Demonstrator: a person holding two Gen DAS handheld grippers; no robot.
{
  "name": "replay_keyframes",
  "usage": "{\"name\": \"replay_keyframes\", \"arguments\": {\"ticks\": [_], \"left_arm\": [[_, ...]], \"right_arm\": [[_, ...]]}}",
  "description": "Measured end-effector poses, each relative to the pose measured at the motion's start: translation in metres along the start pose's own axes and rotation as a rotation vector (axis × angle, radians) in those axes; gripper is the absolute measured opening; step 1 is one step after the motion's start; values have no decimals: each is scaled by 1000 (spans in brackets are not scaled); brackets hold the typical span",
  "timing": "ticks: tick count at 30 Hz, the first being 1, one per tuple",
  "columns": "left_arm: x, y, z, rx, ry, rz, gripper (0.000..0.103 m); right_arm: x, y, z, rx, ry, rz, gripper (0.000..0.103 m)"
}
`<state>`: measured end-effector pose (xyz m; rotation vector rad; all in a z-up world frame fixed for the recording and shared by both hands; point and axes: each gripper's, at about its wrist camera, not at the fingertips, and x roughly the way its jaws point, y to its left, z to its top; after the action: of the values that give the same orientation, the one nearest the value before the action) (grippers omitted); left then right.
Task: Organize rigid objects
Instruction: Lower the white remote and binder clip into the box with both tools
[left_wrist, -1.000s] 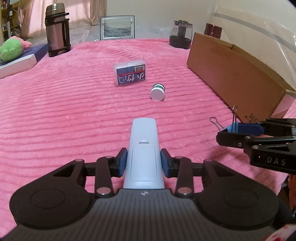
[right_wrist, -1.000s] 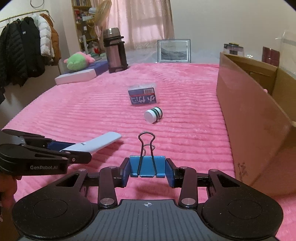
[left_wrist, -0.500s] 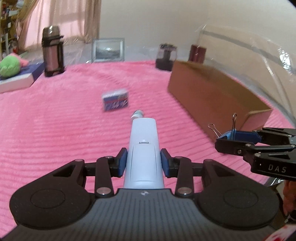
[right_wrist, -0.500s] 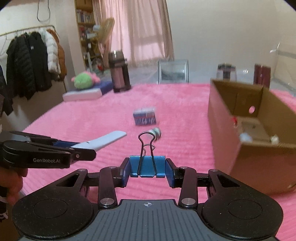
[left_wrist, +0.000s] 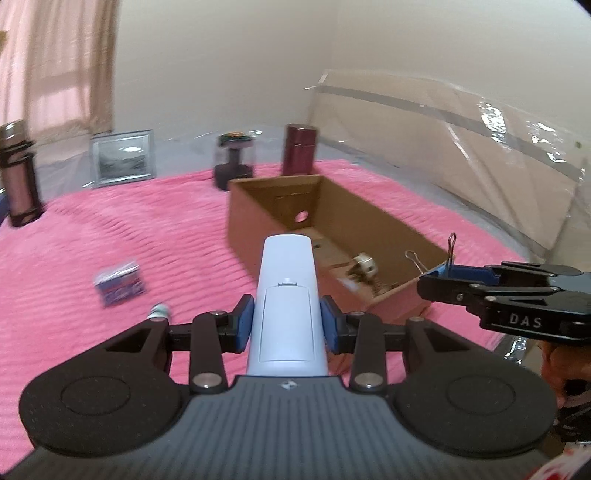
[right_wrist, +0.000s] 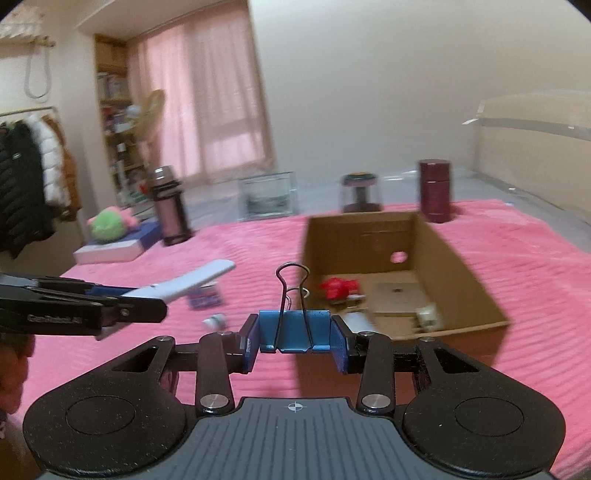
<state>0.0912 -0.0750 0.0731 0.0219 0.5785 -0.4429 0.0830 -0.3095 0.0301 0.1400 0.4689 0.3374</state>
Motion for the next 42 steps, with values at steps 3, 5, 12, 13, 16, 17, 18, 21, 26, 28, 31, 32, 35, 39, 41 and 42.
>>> {"name": "replay_keyframes", "arguments": {"ticks": [3, 5, 12, 13, 16, 17, 18, 21, 26, 28, 31, 32, 35, 39, 41, 42], "left_arm": [[17, -18, 13, 36, 4, -35, 33], [28, -28, 20, 58, 7, -54, 33], [66, -54, 42, 135, 28, -86, 33], [71, -56, 43, 144, 31, -88, 33], [86, -58, 49, 162, 46, -92, 33], [90, -58, 50, 166, 52, -94, 33], [95, -59, 51, 172, 59, -93, 33], [108, -62, 54, 190, 77, -97, 33], [130, -64, 58, 212, 106, -102, 33], [137, -64, 59, 222, 116, -100, 33], [149, -65, 60, 235, 133, -101, 33], [153, -65, 60, 240, 140, -102, 33], [163, -67, 58, 250, 160, -111, 33], [173, -71, 54, 264, 180, -141, 33], [178, -73, 53, 275, 190, -150, 33], [180, -73, 52, 277, 194, -153, 33]], "right_arm": [[-4, -23, 5, 20, -6, -32, 36], [-7, -37, 10, 29, -9, -53, 36], [-1, -74, 23, 41, 14, -79, 36], [1, -78, 25, 41, 18, -75, 36], [9, -90, 31, 31, 43, -73, 36], [13, -92, 33, 25, 53, -69, 36], [15, -94, 33, 21, 61, -67, 36], [28, -99, 38, 3, 94, -50, 36], [50, -109, 42, -11, 146, -29, 36], [58, -114, 42, -22, 173, -29, 36], [68, -118, 43, -32, 204, -23, 36], [71, -120, 43, -38, 214, -19, 36], [79, -123, 43, -46, 240, -18, 36], [88, -128, 45, -44, 262, -12, 36], [91, -130, 45, -49, 270, -13, 36], [92, -131, 44, -49, 274, -14, 36]]}}
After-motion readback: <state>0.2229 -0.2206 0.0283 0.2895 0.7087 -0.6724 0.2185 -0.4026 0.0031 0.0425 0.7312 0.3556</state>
